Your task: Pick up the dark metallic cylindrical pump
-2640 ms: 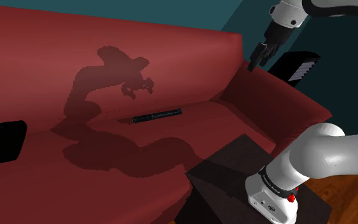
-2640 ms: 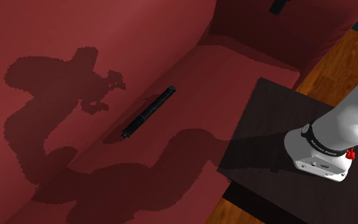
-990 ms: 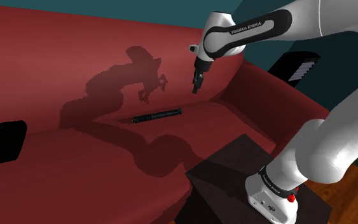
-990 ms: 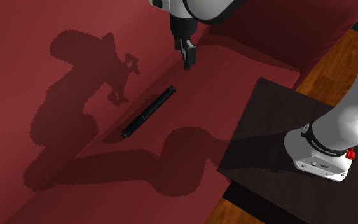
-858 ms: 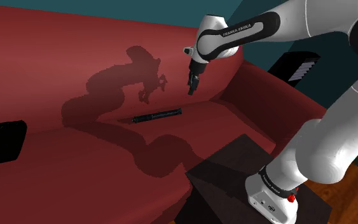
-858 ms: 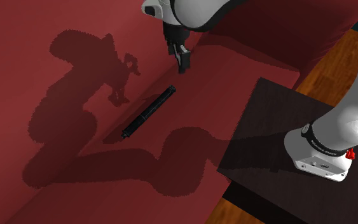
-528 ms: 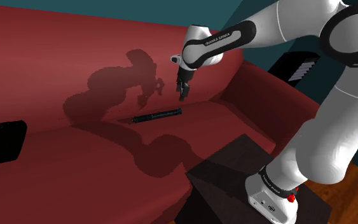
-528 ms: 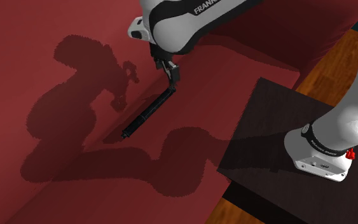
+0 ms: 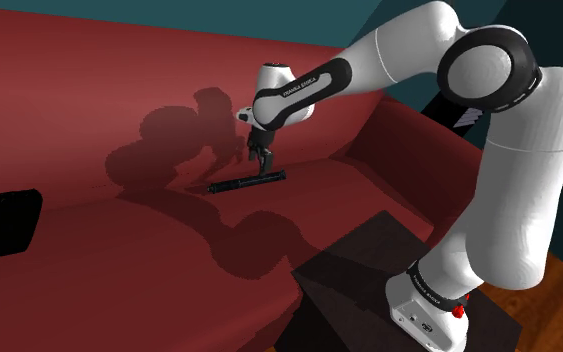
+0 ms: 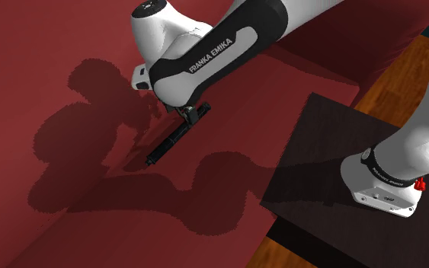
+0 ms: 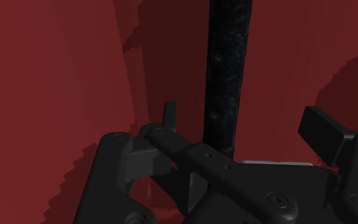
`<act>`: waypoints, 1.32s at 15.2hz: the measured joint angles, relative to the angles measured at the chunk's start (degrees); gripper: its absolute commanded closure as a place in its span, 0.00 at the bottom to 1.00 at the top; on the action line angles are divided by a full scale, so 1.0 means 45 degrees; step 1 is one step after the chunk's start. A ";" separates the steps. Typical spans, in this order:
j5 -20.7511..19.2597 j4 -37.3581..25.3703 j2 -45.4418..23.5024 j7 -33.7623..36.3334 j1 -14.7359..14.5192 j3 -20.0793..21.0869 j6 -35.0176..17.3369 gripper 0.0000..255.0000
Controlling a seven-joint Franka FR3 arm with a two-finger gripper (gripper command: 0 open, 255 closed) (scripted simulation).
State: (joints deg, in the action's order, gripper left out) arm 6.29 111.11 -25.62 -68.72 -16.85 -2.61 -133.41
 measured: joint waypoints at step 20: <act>0.0069 0.0197 -0.0825 -0.0387 -0.0078 0.0187 -0.1346 1.00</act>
State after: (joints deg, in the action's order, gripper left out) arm 6.60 111.99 -29.33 -70.46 -17.20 -1.77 -139.47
